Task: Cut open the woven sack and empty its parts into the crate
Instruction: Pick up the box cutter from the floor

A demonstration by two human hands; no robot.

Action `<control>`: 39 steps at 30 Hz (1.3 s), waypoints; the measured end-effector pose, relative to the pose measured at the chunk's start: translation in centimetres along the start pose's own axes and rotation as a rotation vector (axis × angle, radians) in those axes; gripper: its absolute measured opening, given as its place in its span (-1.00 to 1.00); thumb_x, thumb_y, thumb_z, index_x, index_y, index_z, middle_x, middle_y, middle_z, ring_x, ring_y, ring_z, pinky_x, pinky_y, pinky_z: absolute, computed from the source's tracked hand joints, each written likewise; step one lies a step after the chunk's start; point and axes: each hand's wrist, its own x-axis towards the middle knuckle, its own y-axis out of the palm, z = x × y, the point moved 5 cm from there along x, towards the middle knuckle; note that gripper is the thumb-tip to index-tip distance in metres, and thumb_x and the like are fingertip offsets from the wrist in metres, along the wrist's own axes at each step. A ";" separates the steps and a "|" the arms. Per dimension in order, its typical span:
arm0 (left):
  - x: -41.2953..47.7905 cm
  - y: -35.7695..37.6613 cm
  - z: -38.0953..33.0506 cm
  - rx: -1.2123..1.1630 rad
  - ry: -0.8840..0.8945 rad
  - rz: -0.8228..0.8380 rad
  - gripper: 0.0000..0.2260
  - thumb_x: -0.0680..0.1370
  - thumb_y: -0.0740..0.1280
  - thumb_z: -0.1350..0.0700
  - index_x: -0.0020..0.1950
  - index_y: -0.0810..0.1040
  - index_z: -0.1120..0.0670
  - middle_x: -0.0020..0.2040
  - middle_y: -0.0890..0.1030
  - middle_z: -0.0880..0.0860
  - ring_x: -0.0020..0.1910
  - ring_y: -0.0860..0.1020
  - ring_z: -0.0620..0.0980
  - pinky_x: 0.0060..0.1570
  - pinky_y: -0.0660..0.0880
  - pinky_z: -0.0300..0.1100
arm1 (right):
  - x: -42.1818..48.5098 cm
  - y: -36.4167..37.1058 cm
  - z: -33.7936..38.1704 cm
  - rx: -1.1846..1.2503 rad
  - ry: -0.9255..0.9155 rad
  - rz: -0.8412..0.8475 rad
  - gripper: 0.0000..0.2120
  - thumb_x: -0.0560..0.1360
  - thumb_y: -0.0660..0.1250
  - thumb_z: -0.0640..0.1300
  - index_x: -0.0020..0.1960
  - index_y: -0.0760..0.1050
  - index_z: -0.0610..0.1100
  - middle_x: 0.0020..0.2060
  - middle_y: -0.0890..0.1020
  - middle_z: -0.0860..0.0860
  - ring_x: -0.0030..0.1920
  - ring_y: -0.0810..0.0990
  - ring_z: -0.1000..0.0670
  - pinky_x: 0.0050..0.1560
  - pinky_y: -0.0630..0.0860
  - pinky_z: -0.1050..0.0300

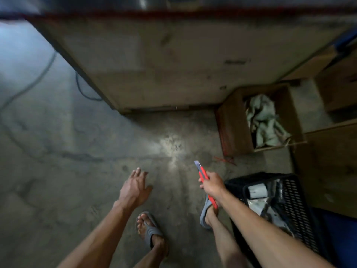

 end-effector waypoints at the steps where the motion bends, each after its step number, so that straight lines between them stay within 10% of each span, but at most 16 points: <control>1: -3.2 -3.3 -1.3 -0.013 0.012 -0.037 -0.42 0.58 0.32 -0.02 0.56 0.27 0.11 0.62 0.19 0.20 0.61 0.15 0.11 0.53 0.14 -0.13 | -3.5 -1.5 2.8 0.026 -0.028 0.005 -0.78 0.55 0.26 -0.29 0.11 0.62 -0.27 -0.08 0.64 -0.22 -0.12 0.50 -0.09 0.14 0.54 -0.19; 16: -22.4 -37.5 -10.3 -0.065 0.203 -0.590 -0.36 0.57 0.31 0.08 0.60 0.16 0.09 0.65 0.10 0.14 0.63 0.05 0.08 0.55 0.13 -0.06 | -32.4 -21.0 33.7 -0.034 -0.754 -0.437 -0.65 0.42 0.41 -0.31 0.20 0.53 -0.25 0.10 0.54 -0.19 0.11 0.55 -0.15 0.13 0.38 0.20; 26: -8.4 -48.4 -15.3 -0.040 0.236 -0.668 -0.32 0.56 0.29 0.04 0.63 0.09 0.07 0.66 0.04 0.11 0.64 -0.01 0.06 0.54 0.15 -0.05 | -20.4 -29.8 45.6 -0.148 -0.715 -0.684 -0.58 0.48 0.46 -0.09 0.32 0.56 -0.09 0.06 0.55 -0.08 0.09 0.58 -0.10 0.03 0.61 0.02; 33: 4.7 -50.9 -15.8 -0.046 0.088 -0.550 -0.26 0.59 0.29 0.01 0.65 -0.04 0.09 0.66 -0.11 0.19 0.64 -0.15 0.13 0.58 0.03 -0.03 | -8.3 -30.5 52.1 -0.178 -0.564 -0.581 -0.79 0.45 0.44 -0.05 0.01 0.63 -0.14 -0.03 0.55 -0.09 0.03 0.59 -0.15 -0.06 0.58 0.03; 39: 9.9 -49.9 -15.8 -0.032 0.007 -0.496 -0.29 0.63 0.20 -0.15 0.65 -0.08 0.05 0.65 -0.17 0.17 0.63 -0.21 0.12 0.60 -0.05 0.07 | -2.5 -29.2 54.1 -0.183 -0.490 -0.551 -0.69 0.45 0.47 -0.02 0.13 0.62 -0.14 -0.03 0.53 -0.04 0.00 0.58 -0.10 -0.07 0.60 0.01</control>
